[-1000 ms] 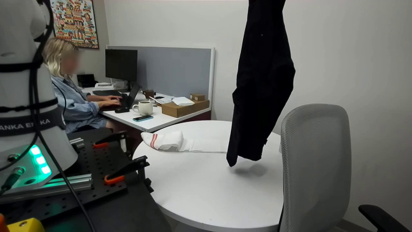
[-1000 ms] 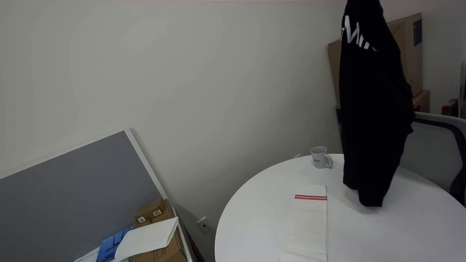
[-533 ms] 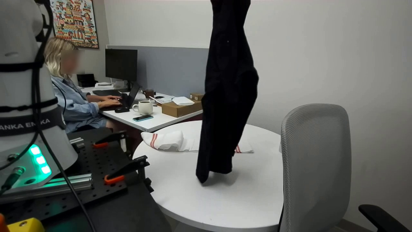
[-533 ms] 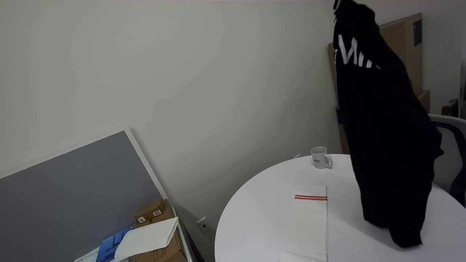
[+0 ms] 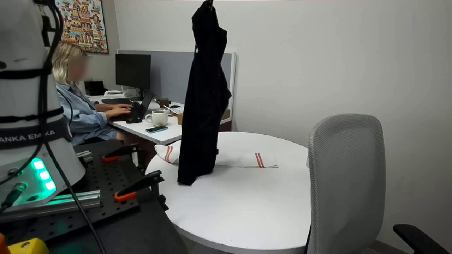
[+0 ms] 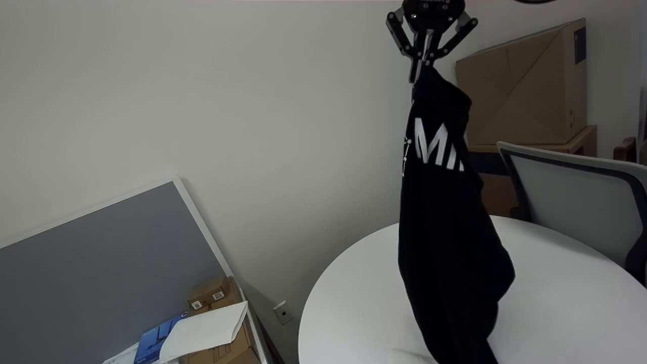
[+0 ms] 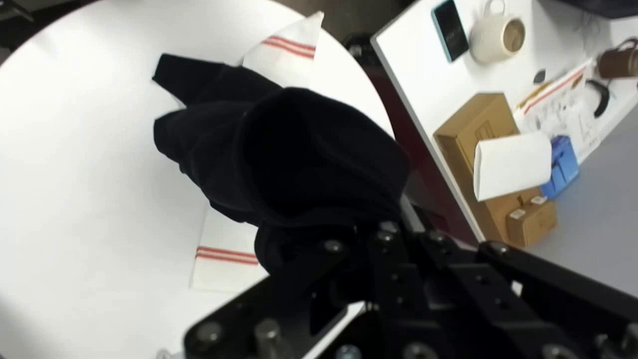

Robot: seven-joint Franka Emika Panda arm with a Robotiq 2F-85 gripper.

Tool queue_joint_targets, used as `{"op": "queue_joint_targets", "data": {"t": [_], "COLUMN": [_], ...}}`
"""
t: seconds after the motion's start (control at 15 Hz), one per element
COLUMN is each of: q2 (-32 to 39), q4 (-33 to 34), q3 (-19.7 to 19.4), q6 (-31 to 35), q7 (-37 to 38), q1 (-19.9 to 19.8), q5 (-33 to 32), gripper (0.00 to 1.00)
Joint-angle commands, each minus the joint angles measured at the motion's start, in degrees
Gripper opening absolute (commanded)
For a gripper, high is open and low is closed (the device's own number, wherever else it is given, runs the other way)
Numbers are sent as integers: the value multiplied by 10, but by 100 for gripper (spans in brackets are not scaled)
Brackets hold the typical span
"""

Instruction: Take the black top on the chair and put it on the table

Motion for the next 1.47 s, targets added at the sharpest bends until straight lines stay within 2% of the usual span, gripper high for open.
{"op": "queue_joint_targets", "data": {"t": [0.0, 0.2, 0.4, 0.73, 1.0, 1.4], "q2": [-11, -3, 8, 44, 81, 128], "q4": [-39, -67, -83, -76, -71, -8], "q3": [-2, -6, -12, -26, -39, -71], "q6": [-69, -124, -119, -70, -29, 88], "q7": [-67, -101, -93, -67, -16, 64], "q1": [11, 4, -15, -50, -79, -114], "q5": [19, 6, -12, -41, -95, -125], "gripper": [5, 4, 5, 5, 6, 7]}}
